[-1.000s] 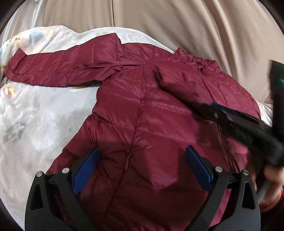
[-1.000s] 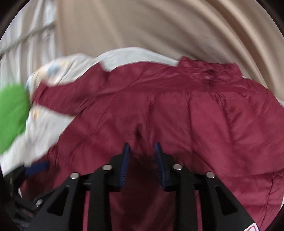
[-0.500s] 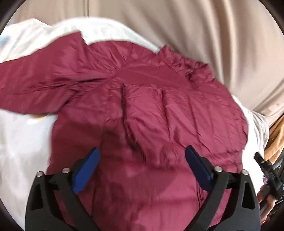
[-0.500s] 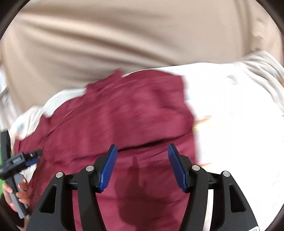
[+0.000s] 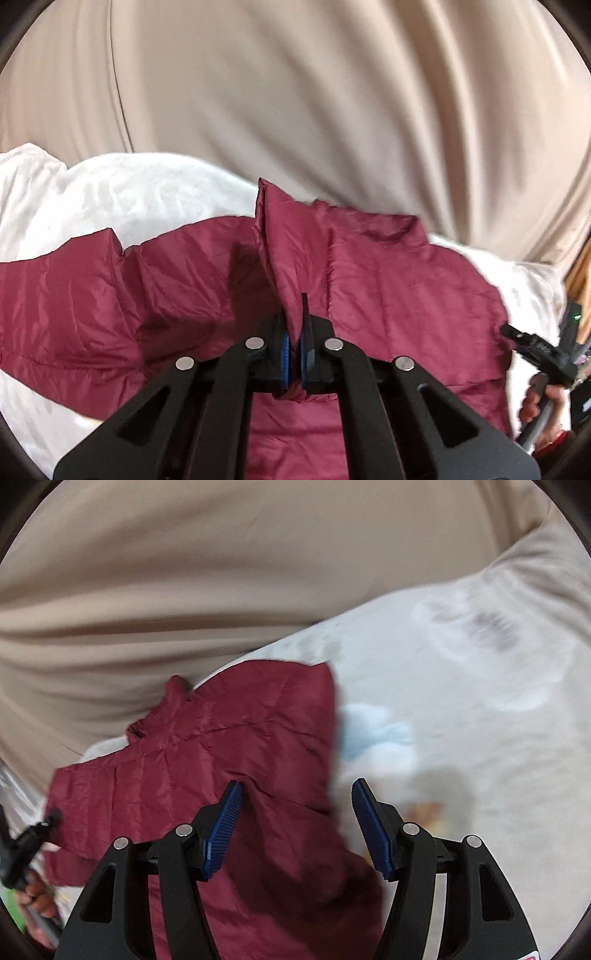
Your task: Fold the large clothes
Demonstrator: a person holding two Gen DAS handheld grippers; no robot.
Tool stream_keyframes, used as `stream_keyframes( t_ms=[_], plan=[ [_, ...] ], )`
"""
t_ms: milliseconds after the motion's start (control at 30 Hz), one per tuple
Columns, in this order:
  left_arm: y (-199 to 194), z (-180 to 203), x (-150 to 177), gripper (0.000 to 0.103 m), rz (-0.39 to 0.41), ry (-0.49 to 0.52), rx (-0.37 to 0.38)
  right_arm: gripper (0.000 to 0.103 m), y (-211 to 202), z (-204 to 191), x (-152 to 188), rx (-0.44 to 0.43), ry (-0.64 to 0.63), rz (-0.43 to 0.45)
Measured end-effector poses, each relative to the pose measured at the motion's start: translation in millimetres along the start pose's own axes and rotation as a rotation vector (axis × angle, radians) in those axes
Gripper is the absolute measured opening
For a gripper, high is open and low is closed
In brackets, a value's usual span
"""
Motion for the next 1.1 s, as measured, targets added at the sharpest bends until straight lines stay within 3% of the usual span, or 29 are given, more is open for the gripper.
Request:
stream_keyframes(
  t_ms=[67,100,167,200,267,300,367,433,500,567,600,667,700,733,867,900,967,1033,1100],
  plan=[
    [24.5,-7.7,13.7,0.002,-0.062,-0.009,-0.039,0.014,2.0,-10.8,1.0,0.039,-0.046,0.013],
    [36.8,-11.2,22.7,0.002,-0.096,-0.021,-0.045,0.009,-13.3,-13.3,1.1,0.021,-0.067,0.088],
    [55.5,-19.0,42.7,0.003,-0.138,-0.037,-0.048,0.007,-30.4,-11.7,1.8,-0.015,-0.069,0.164],
    [60.5,-21.0,49.8,0.003,-0.144,-0.041,-0.041,0.007,-22.9,-6.4,1.5,0.019,-0.076,0.148],
    [63.7,-18.4,61.6,0.003,-0.129,-0.051,-0.020,0.007,9.3,1.9,5.4,0.114,-0.128,0.018],
    [62.2,-17.3,63.9,0.003,-0.123,-0.052,-0.021,0.007,13.2,5.8,8.2,0.114,-0.145,0.018],
    [62.7,-15.2,66.5,0.003,-0.116,-0.034,-0.038,0.008,-0.8,5.7,4.0,0.133,-0.124,0.051],
    [63.1,-15.1,68.6,0.003,-0.110,-0.028,-0.040,0.008,-32.5,1.9,-2.6,0.146,-0.074,0.159],
    [63.7,-13.3,71.7,0.004,-0.102,-0.038,-0.034,0.009,-62.4,-8.1,-1.9,0.090,-0.047,0.246],
    [62.6,-16.2,71.1,0.004,-0.094,-0.042,-0.035,0.009,-67.1,-26.0,5.2,0.011,-0.107,0.215],
    [63.5,-21.3,64.7,0.004,-0.093,-0.039,-0.039,0.007,-57.1,-41.4,12.9,-0.013,-0.190,0.157],
    [62.5,-19.2,65.7,0.004,-0.088,-0.022,-0.052,0.005,-30.6,-53.5,31.9,0.038,-0.323,0.055],
    [63.2,-19.3,65.6,0.004,-0.087,-0.022,-0.051,0.000,-11.2,-49.8,40.8,0.107,-0.372,-0.002],
    [61.7,-20.9,66.2,0.005,-0.086,-0.026,-0.042,0.000,-3.2,-41.8,43.6,0.148,-0.386,-0.012],
    [56.2,-36.3,68.3,0.006,-0.075,-0.091,0.041,0.000,-26.8,14.7,30.9,0.142,-0.159,0.047],
    [56.2,-39.3,68.6,0.006,-0.074,-0.107,0.052,0.000,-35.6,20.6,31.5,0.185,-0.122,0.066],
    [57.8,-39.8,68.1,0.006,-0.072,-0.117,0.055,0.000,-40.5,13.7,38.8,0.169,-0.173,0.051],
    [56.5,-38.2,68.5,0.006,-0.069,-0.110,0.049,0.000,-30.7,6.1,55.2,0.227,-0.289,0.005],
    [54.3,-38.2,69.0,0.006,-0.064,-0.114,0.052,0.000,-25.4,16.2,54.0,0.233,-0.257,-0.024]
  ],
)
Point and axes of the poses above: each gripper's, at about its wrist camera, not at the fingertips, and y roughly the way its jaws point, z to its right, x to its underside, the point moved 1 cm from there along y, roughly the way its jaws point, and after that the axes turned 6 degrees about x, right-handed, at the moved point
